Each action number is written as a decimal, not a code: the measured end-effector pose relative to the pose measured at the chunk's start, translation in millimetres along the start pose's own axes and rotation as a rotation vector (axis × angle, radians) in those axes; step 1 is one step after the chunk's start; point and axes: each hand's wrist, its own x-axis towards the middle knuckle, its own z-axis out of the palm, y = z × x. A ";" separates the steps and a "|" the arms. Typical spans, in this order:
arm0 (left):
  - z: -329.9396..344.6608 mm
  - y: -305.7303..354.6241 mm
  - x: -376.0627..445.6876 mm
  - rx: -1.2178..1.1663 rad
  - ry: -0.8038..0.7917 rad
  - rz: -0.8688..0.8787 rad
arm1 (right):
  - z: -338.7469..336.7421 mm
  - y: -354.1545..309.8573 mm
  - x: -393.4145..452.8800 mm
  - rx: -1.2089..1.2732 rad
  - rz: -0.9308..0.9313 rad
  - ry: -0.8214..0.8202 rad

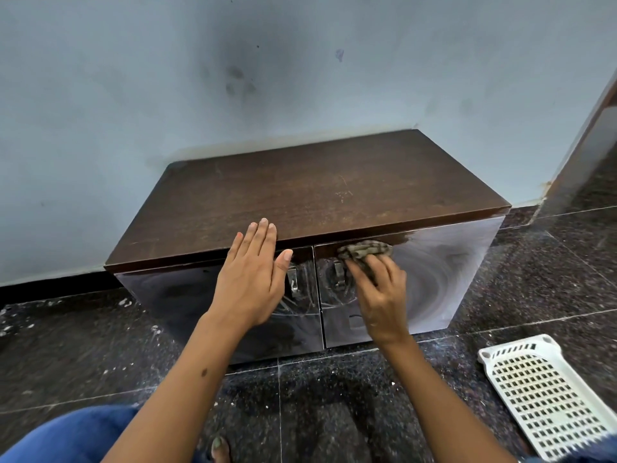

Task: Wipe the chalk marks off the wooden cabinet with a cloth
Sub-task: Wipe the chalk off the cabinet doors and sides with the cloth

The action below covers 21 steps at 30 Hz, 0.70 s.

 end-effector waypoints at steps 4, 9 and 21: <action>1.1 1.7 0.2 0.014 0.004 -0.001 | -1.1 10.0 -26.5 0.062 0.198 -0.029; 0.2 5.6 -1.0 0.070 0.000 0.051 | -4.3 -15.7 -10.5 0.213 0.350 -0.023; 10.5 22.8 3.5 0.077 0.011 0.161 | -10.6 22.0 3.3 0.094 0.414 0.090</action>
